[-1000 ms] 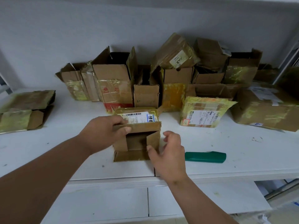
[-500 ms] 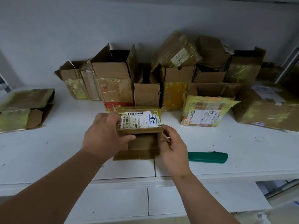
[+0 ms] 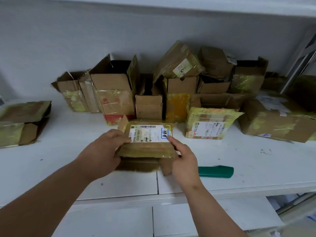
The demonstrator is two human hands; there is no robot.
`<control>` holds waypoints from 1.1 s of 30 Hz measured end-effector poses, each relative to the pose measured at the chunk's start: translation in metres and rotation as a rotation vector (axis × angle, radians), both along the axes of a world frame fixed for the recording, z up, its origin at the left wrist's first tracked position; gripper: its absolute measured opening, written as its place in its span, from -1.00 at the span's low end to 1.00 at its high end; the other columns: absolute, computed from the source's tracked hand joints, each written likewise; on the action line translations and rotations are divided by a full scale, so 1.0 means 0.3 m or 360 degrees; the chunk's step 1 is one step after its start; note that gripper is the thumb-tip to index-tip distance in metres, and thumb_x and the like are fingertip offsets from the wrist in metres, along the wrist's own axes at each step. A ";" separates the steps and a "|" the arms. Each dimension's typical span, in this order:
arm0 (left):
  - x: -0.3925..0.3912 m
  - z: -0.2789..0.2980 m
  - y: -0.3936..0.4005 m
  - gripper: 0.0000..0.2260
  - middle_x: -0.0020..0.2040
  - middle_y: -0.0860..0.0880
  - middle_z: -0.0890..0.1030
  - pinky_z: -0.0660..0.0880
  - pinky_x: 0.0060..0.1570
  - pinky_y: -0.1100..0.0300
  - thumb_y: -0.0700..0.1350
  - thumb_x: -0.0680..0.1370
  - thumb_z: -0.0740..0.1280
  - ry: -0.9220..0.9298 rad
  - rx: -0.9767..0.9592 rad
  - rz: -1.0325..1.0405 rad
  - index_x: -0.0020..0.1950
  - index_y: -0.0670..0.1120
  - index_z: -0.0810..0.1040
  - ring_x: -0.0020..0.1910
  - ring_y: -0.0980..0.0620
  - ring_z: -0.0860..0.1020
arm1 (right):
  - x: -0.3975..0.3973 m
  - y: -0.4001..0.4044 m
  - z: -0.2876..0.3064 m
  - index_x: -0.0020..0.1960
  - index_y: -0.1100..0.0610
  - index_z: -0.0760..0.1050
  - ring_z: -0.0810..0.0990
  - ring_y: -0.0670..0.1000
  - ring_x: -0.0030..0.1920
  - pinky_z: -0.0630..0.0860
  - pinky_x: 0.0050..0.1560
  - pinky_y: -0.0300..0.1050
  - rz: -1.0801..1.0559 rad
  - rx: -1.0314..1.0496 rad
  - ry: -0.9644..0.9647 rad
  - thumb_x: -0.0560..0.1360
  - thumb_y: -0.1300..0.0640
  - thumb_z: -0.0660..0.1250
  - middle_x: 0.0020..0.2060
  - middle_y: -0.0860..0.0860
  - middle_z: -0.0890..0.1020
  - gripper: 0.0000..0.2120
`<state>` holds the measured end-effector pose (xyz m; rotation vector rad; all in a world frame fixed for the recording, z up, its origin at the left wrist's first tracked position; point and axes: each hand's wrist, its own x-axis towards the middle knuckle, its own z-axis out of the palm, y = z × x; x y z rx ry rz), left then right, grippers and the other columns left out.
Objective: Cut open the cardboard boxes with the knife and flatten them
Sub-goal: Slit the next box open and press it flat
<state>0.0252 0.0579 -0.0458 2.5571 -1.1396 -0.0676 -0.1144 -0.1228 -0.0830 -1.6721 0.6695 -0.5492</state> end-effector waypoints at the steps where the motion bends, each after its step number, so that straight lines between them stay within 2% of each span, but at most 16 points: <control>1: 0.004 -0.001 0.010 -0.43 0.45 0.15 0.31 0.34 0.37 0.22 -0.28 0.48 0.28 0.0022 0.0050 -0.0036 0.43 0.17 0.41 0.40 0.09 0.33 | -0.003 -0.007 0.006 0.27 -0.10 0.56 0.61 -0.19 0.06 0.55 0.18 -0.24 0.0012 0.0158 -0.0036 0.50 0.37 0.40 0.11 -0.14 0.61 -0.52; 3: 0.009 -0.009 0.026 -0.43 0.53 0.18 0.22 0.13 0.42 0.36 -0.28 0.57 0.20 -0.0008 0.0171 -0.0108 0.49 0.21 0.31 0.48 0.13 0.26 | -0.008 -0.009 0.017 0.21 -0.10 0.58 0.64 -0.22 -0.01 0.58 0.01 -0.32 0.0057 0.0369 -0.0053 0.51 0.36 0.39 0.07 -0.15 0.66 -0.57; 5: 0.024 -0.007 0.046 -0.49 0.52 0.21 0.25 0.02 0.35 0.46 -0.24 0.61 0.18 -0.0058 0.0230 -0.0132 0.47 0.23 0.33 0.48 0.16 0.25 | -0.003 -0.003 0.020 0.20 -0.05 0.59 0.67 -0.14 0.02 0.59 0.03 -0.25 0.0116 0.0561 -0.0061 0.54 0.39 0.31 0.05 -0.08 0.70 -0.59; 8: 0.049 0.018 0.085 -0.59 0.46 0.26 0.32 0.06 0.29 0.52 -0.17 0.64 0.19 -0.0004 0.0271 -0.0103 0.39 0.26 0.43 0.41 0.24 0.31 | 0.007 0.003 0.026 0.15 0.12 0.63 0.67 0.08 0.10 0.59 0.17 -0.05 0.0165 0.0928 -0.0085 0.53 0.47 0.11 0.05 0.09 0.71 -0.56; 9: 0.057 0.021 0.095 -0.62 0.45 0.28 0.33 0.10 0.28 0.52 -0.15 0.65 0.19 0.0048 0.0299 -0.0084 0.36 0.26 0.46 0.36 0.30 0.31 | 0.010 0.005 0.030 0.12 0.12 0.65 0.67 0.09 0.09 0.58 0.18 -0.05 0.0167 0.0905 -0.0033 0.55 0.42 0.11 0.04 0.08 0.72 -0.59; 11: 0.062 0.021 0.097 -0.65 0.43 0.30 0.34 0.17 0.33 0.44 -0.10 0.66 0.17 0.0212 0.0315 -0.0060 0.34 0.27 0.48 0.29 0.35 0.28 | 0.015 0.013 0.051 0.10 0.05 0.65 0.64 -0.02 0.08 0.54 0.09 -0.25 0.0206 0.0405 0.0236 0.60 0.23 0.18 0.05 -0.06 0.70 -0.72; 13: 0.052 0.016 0.077 -0.69 0.43 0.28 0.33 0.17 0.36 0.36 -0.03 0.67 0.15 0.0362 0.0307 -0.0047 0.36 0.25 0.47 0.34 0.28 0.29 | 0.020 0.025 0.067 0.23 0.02 0.56 0.56 -0.07 0.06 0.45 -0.01 -0.33 0.0315 -0.0269 0.0551 0.60 0.03 0.26 0.12 -0.12 0.63 -0.76; 16: 0.024 -0.007 0.023 -0.63 0.40 0.16 0.37 0.29 0.31 0.25 0.15 0.64 0.13 0.0324 0.0341 -0.0027 0.45 0.19 0.38 0.33 0.13 0.38 | 0.022 0.048 0.045 0.37 0.06 0.38 0.55 0.05 0.08 0.45 0.01 -0.16 0.0419 -0.0937 0.0896 0.59 -0.07 0.24 0.15 0.03 0.58 -0.60; 19: 0.013 -0.072 0.006 -0.52 0.36 0.05 0.37 0.41 0.27 0.06 0.25 0.59 0.14 0.0111 0.0510 0.0007 0.48 0.14 0.28 0.28 0.02 0.41 | 0.007 0.068 0.007 0.31 -0.03 0.43 0.39 0.12 0.19 0.30 0.15 0.02 0.0358 -0.1587 0.1164 0.58 -0.15 0.12 0.18 0.03 0.45 -0.62; 22: 0.006 -0.122 -0.001 -0.51 0.37 0.05 0.31 0.38 0.30 0.00 0.27 0.56 0.17 -0.0029 0.0682 0.0058 0.44 0.11 0.27 0.35 -0.02 0.31 | 0.017 0.066 0.009 0.32 -0.07 0.45 0.22 0.12 0.35 0.07 0.39 0.09 0.0459 -0.1658 0.1145 0.55 -0.06 0.16 0.36 0.01 0.27 -0.63; 25: 0.031 -0.117 -0.031 -0.54 0.36 0.05 0.28 0.35 0.34 0.01 0.23 0.51 0.19 -0.0039 0.0575 -0.0011 0.37 0.12 0.33 0.40 -0.06 0.22 | 0.073 0.072 0.012 0.48 0.00 0.27 0.04 0.10 0.55 -0.20 0.55 0.11 0.0661 -0.1612 0.1036 0.49 0.06 0.25 0.55 0.05 0.14 -0.44; 27: 0.059 -0.129 -0.041 -0.38 0.48 0.01 0.22 0.23 0.46 -0.02 0.33 0.47 -0.01 -0.0043 0.0571 -0.0080 0.45 0.08 0.28 0.49 -0.09 0.12 | 0.111 0.081 -0.006 0.58 0.04 0.09 -0.10 0.08 0.59 -0.24 0.55 0.04 0.0709 -0.1558 0.0947 0.57 0.01 0.17 0.60 0.06 -0.01 -0.39; 29: 0.068 -0.172 -0.039 -0.05 0.58 -0.05 0.10 0.04 0.53 -0.02 0.51 0.35 -0.32 0.0021 0.0568 -0.0096 0.55 -0.03 0.12 0.56 -0.12 0.02 | 0.131 0.091 -0.049 0.62 0.05 -0.12 -0.26 0.07 0.59 -0.30 0.54 0.02 0.0791 -0.1535 0.1033 0.64 -0.22 -0.06 0.61 0.05 -0.19 -0.35; 30: 0.056 -0.194 -0.033 0.08 0.60 -0.06 0.01 -0.06 0.55 0.00 0.56 0.25 -0.43 0.0067 0.0594 -0.0066 0.58 -0.08 0.01 0.58 -0.12 -0.06 | 0.132 0.094 -0.072 0.62 0.04 -0.19 -0.32 0.06 0.58 -0.34 0.52 0.02 0.0846 -0.1539 0.1134 0.60 -0.33 -0.18 0.59 0.04 -0.26 -0.28; 31: 0.049 -0.215 -0.025 0.17 0.61 -0.02 -0.11 -0.14 0.55 0.02 0.56 0.15 -0.54 0.0089 0.0646 -0.0032 0.59 -0.07 -0.09 0.58 -0.08 -0.14 | 0.134 0.094 -0.087 0.62 0.03 -0.23 -0.36 0.05 0.56 -0.37 0.51 0.02 0.0889 -0.1546 0.1219 0.56 -0.38 -0.25 0.58 0.04 -0.30 -0.23; 33: 0.054 -0.217 -0.027 0.20 0.61 0.01 -0.16 -0.15 0.55 0.03 0.52 0.07 -0.64 0.0031 0.0691 0.0003 0.60 -0.02 -0.14 0.58 -0.03 -0.18 | 0.148 0.085 -0.084 0.62 0.03 -0.20 -0.33 0.06 0.57 -0.33 0.54 0.05 0.0918 -0.1558 0.1285 0.57 -0.39 -0.22 0.60 0.04 -0.25 -0.23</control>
